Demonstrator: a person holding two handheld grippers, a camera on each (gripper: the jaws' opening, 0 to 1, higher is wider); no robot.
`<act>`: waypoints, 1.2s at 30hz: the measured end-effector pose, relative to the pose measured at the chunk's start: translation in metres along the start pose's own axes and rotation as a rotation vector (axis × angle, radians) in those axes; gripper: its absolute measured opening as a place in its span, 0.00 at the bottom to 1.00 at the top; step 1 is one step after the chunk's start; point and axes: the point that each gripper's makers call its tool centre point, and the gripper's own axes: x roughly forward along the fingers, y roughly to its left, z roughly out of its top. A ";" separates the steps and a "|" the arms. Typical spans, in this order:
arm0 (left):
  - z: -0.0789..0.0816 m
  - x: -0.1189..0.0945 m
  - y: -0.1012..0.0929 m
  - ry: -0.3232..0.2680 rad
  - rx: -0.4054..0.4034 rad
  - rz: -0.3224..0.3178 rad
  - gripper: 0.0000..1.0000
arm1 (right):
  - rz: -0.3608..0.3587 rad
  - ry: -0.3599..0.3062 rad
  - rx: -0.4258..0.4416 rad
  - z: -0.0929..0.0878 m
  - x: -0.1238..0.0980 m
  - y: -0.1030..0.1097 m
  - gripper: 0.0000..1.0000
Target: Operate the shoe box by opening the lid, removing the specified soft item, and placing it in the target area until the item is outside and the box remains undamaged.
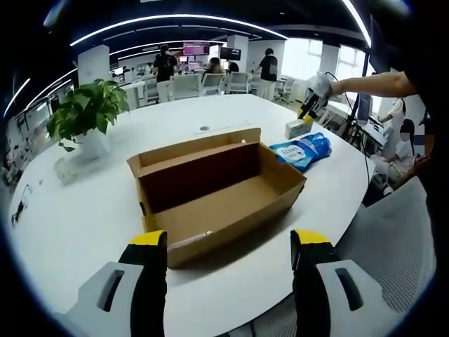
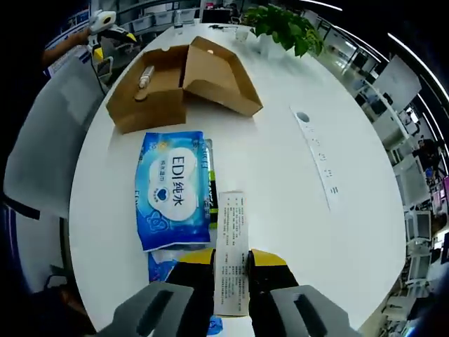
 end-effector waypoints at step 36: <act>-0.006 0.001 0.001 0.018 -0.013 0.012 0.73 | 0.024 0.209 -0.164 -0.072 0.018 -0.005 0.14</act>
